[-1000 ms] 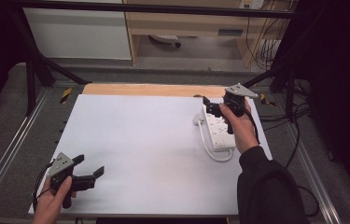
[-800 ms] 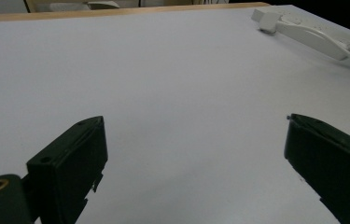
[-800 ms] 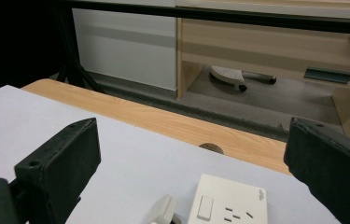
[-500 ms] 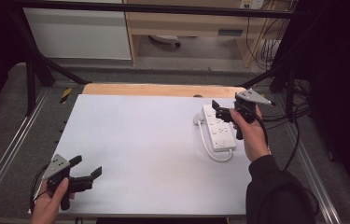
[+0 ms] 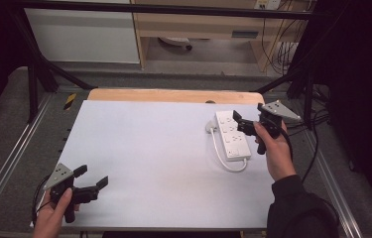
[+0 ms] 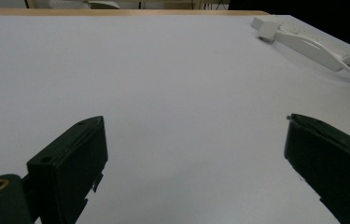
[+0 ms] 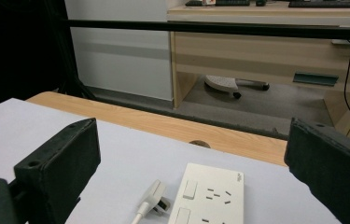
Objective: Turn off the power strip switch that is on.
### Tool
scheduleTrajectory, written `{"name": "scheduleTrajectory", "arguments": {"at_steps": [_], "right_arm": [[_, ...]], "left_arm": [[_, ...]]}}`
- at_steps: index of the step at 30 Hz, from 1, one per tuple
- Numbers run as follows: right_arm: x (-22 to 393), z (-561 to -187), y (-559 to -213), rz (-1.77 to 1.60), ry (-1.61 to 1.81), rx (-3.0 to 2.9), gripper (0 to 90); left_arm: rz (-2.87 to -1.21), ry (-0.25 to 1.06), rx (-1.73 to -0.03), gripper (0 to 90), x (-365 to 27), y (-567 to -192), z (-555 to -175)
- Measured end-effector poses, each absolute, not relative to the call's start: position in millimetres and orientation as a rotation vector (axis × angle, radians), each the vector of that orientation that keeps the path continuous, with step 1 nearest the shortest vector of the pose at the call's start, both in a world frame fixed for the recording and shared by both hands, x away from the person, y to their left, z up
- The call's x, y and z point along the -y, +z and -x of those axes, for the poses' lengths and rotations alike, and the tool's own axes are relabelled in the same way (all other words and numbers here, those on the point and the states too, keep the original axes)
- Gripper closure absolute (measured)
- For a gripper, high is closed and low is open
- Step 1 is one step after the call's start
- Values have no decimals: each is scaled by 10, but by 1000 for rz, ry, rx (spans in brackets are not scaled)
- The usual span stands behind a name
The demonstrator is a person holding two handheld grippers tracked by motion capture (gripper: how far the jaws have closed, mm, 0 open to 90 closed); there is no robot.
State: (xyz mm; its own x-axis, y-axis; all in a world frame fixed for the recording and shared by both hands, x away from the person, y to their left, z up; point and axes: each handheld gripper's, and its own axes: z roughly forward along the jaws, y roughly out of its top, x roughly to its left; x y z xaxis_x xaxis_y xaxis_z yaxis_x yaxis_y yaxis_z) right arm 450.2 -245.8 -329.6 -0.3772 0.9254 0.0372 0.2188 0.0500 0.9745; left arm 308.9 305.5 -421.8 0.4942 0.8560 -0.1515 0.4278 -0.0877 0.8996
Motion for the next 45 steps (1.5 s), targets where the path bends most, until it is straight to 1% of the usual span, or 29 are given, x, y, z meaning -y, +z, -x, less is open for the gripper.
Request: {"name": "scheduleTrajectory", "arguments": {"at_steps": [12, 21, 32, 38, 45], "right_arm": [[2724, -4224, -3282, -1176, 1380, -1660, 41], [2861, -3968, -3401, -1161, 1377, -1651, 41], [3024, -3657, -3442, -1131, 1375, -1627, 41], [3053, -3531, -3591, -1147, 1378, -1625, 42], [3051, -3462, -3854, -1169, 1354, -1657, 43]], "left_arm": [[-1708, 516, -1100, 61, -3043, -4221, -3095], [-1717, 515, -1093, 61, -3027, -4226, -3105], [-1715, 515, -1098, 61, -3033, -4225, -3104], [-1713, 516, -1099, 61, -3037, -4225, -3104], [-1712, 512, -1099, 61, -3026, -4225, -3117]]}}
